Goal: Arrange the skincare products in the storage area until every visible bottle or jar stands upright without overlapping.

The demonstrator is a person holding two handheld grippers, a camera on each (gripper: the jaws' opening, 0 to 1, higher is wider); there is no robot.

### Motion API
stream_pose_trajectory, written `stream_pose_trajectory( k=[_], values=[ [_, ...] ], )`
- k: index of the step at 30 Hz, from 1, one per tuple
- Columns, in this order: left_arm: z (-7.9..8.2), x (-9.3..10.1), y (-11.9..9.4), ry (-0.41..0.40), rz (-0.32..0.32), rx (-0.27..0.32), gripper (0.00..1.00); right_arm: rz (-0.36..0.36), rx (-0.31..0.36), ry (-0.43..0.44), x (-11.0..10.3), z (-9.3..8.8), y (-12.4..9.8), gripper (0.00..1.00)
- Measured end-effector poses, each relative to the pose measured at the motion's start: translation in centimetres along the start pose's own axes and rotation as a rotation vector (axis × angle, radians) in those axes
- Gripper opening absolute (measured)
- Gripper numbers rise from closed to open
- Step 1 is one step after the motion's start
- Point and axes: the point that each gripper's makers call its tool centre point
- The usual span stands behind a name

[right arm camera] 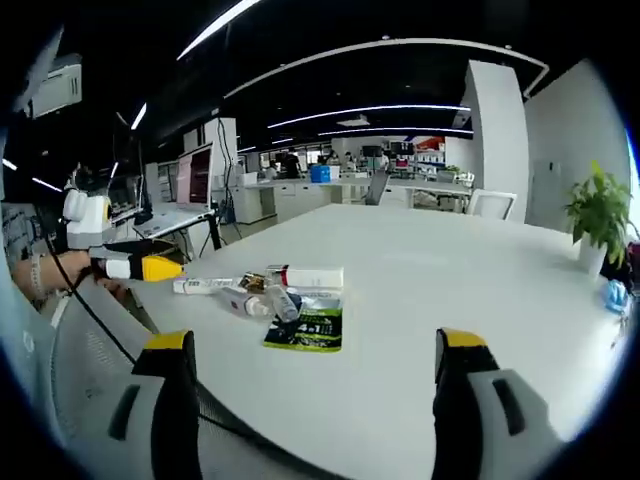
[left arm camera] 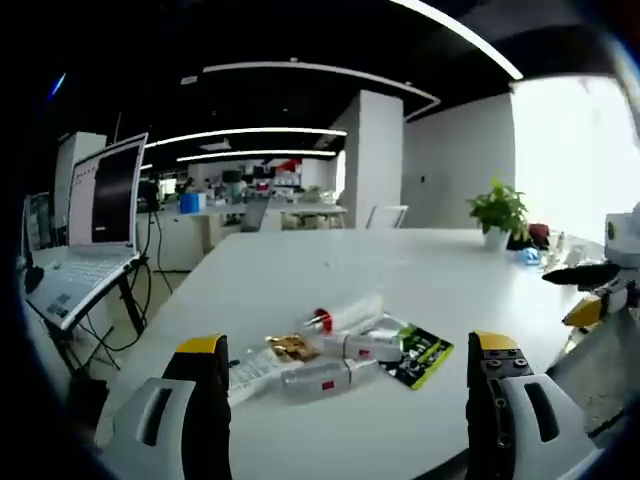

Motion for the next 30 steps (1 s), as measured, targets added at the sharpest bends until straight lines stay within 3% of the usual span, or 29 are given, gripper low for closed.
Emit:
stream_pose_trajectory(
  k=[6, 9, 20, 22, 30],
  values=[
    [-0.1, 0.4, -0.2, 0.001, -0.032, 0.001, 0.97, -0.018, 0.042, 0.017, 0.6, 0.9, 0.1, 1.0],
    [-0.2, 0.4, -0.3, -0.009, -0.045, -0.003, 0.97, -0.029, 0.017, 0.011, 0.5, 0.5, 0.4, 1.0],
    [-0.4, 0.7, -0.1, -0.021, -0.07, -0.01, 0.97, -0.034, 0.032, 0.013, 0.7, 0.6, 0.3, 1.0],
    [-0.3, 0.8, 0.0, -0.024, -0.075, -0.005, 0.97, -0.065, -0.001, 0.012, 1.4, 0.1, 0.4, 1.0],
    [0.0, 0.6, 0.0, -0.014, -0.054, 0.009, 0.97, -0.039, 0.002, -0.004, 0.8, 0.3, 0.8, 1.0]
  ],
)
Point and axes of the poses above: the point that each gripper's makers call its tool centre point, and the gripper's own axes: y roughly forward along the fingers, x roughly to its right, z roughly out of its top, and after that the axes turned 4 degrees about -x, right-handed
